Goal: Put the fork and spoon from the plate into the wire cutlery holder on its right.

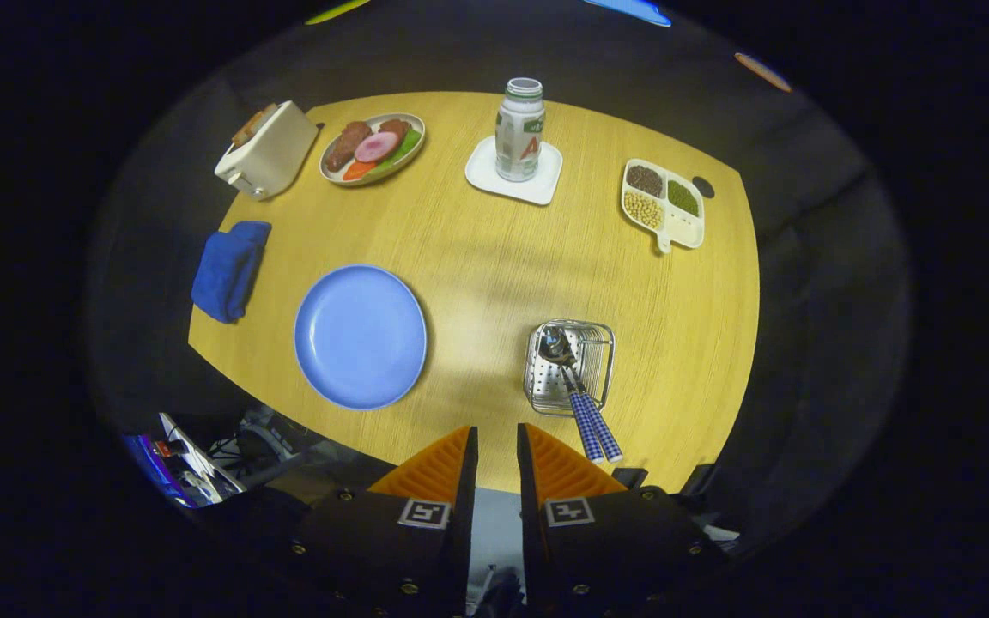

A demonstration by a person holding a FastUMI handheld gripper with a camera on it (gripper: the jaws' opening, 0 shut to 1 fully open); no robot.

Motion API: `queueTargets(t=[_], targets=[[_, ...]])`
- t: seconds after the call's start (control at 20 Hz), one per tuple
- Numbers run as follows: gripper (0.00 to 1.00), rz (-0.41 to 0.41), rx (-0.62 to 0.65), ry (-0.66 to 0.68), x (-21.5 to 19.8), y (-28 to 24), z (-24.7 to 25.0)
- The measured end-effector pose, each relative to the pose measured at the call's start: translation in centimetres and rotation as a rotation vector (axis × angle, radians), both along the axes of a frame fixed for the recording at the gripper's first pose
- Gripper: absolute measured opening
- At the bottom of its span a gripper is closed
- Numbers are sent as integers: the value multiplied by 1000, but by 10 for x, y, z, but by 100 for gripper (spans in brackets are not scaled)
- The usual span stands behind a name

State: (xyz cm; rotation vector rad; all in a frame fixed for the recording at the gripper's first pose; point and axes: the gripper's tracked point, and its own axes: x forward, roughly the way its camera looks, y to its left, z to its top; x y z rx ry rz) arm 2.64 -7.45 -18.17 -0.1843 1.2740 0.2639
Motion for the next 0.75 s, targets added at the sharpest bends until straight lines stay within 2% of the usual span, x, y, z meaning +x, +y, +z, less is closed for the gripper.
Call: queueTargets(t=[0.1, 0.2, 0.4, 0.55, 0.75], targets=[[26, -17, 20, -91, -3, 7, 8], [26, -18, 55, -239, 4, 21, 18], [26, -99, 191, -616, 19, 54, 66], [26, -92, 203, -861, 15, 61, 105], [29, -82, 232, -1004, 5, 79, 130]])
